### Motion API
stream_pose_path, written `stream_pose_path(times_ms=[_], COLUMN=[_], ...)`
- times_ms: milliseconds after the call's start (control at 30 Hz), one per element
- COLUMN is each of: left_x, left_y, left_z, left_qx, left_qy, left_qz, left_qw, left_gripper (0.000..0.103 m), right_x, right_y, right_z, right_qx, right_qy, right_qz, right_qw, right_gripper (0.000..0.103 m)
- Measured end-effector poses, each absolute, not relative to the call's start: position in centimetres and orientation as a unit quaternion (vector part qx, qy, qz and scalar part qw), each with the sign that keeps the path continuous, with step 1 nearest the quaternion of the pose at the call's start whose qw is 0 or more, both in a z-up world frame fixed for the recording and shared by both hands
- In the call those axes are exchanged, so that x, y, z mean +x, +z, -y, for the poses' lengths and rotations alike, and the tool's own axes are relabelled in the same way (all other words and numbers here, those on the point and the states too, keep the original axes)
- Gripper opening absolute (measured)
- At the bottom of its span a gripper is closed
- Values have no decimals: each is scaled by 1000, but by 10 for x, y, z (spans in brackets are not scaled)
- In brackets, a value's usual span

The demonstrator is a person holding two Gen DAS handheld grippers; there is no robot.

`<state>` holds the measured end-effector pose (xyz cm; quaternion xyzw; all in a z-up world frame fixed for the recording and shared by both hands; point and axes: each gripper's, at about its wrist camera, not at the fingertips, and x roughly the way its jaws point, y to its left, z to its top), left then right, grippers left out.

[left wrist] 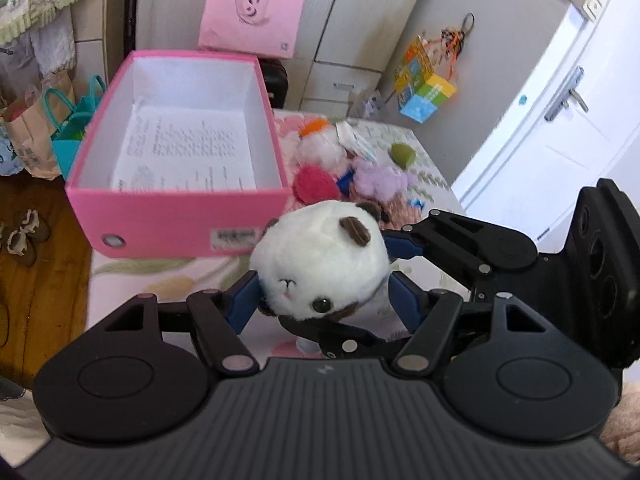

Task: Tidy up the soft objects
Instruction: 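Carry the panda plush with the left gripper into the pink box and release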

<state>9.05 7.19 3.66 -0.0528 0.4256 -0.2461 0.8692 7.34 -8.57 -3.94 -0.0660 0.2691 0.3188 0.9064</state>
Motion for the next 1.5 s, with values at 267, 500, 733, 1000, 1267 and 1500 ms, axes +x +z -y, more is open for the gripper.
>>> stream_pose_path(times_ms=[267,500,733,1000,1267,1500], left_x=[140,227,321,381,396,398], left_y=[68,64,28,-23,-44,-48], left_z=[-92,-104,-108,-121,-126,-128], left_qx=[-65,-89,-129,-185,-204,-220], left_qy=[-234,-233,-210,-187,-150,-161], left_qz=[-369,-356,-406,-451,-476,-482], left_qw=[897,901,880,853,842,833], left_gripper=[68,68,68,65,65,69], right_x=[125,211,312,376,396,396], right_y=[5,13,-12,-46,-60,-62], right_z=[59,46,40,19,-7,-8], right_qx=[-54,-45,-56,-128,-206,-254], right_qy=[328,329,347,345,360,324], right_qz=[-263,-279,-326,-371,-385,-363], right_qw=[906,901,878,853,825,836], right_gripper=[77,77,77,77,77,77])
